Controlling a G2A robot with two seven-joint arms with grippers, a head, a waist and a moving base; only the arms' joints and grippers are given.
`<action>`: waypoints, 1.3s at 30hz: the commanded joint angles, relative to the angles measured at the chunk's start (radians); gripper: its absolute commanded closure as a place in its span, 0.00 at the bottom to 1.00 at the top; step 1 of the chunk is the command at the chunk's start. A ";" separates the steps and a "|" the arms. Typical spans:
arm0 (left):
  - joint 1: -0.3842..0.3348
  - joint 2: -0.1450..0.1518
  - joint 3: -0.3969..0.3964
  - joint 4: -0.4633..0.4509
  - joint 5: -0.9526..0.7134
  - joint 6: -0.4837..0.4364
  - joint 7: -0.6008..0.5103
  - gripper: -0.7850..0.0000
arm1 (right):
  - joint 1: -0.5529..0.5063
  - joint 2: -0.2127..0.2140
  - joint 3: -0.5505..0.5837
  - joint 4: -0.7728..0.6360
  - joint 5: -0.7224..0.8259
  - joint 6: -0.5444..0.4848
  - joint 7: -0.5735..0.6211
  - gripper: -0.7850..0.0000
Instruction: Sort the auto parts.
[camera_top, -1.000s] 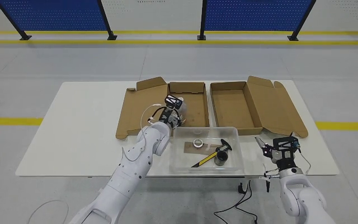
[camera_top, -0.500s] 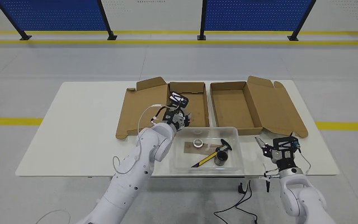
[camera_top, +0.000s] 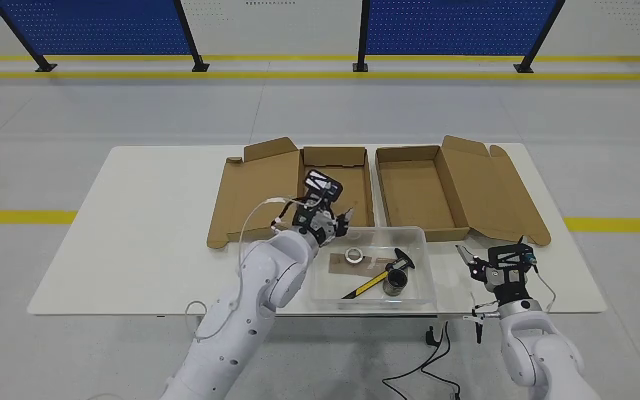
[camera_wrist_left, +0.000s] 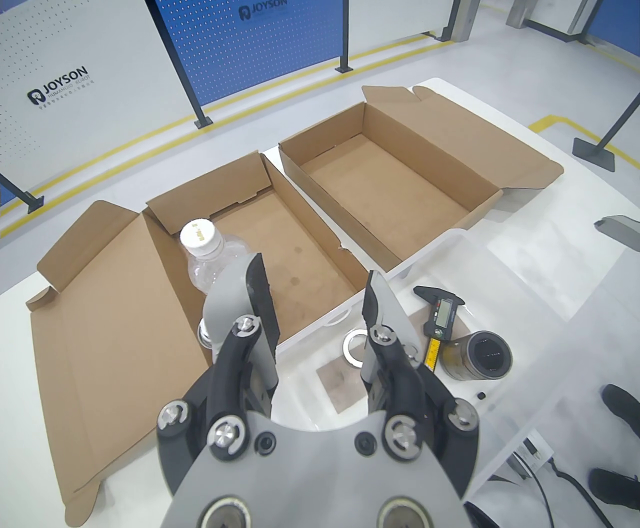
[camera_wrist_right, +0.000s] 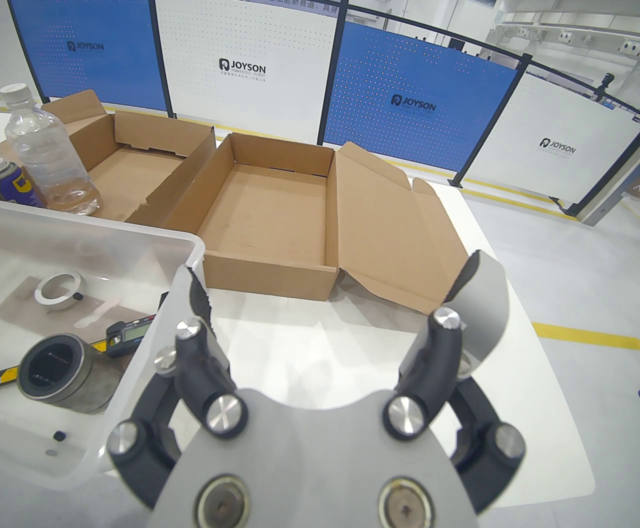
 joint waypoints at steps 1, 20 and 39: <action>0.020 0.005 -0.011 -0.022 0.022 -0.005 0.012 0.51 | 0.000 0.000 0.000 0.000 0.000 0.000 0.000 0.00; 0.271 0.059 -0.227 -0.151 0.212 -0.034 0.269 0.00 | 0.000 0.000 0.000 0.000 0.000 0.000 0.000 0.00; 0.317 0.073 -0.318 -0.145 0.230 -0.033 0.340 0.00 | 0.060 -0.009 -0.019 -0.096 0.107 -0.033 0.098 0.00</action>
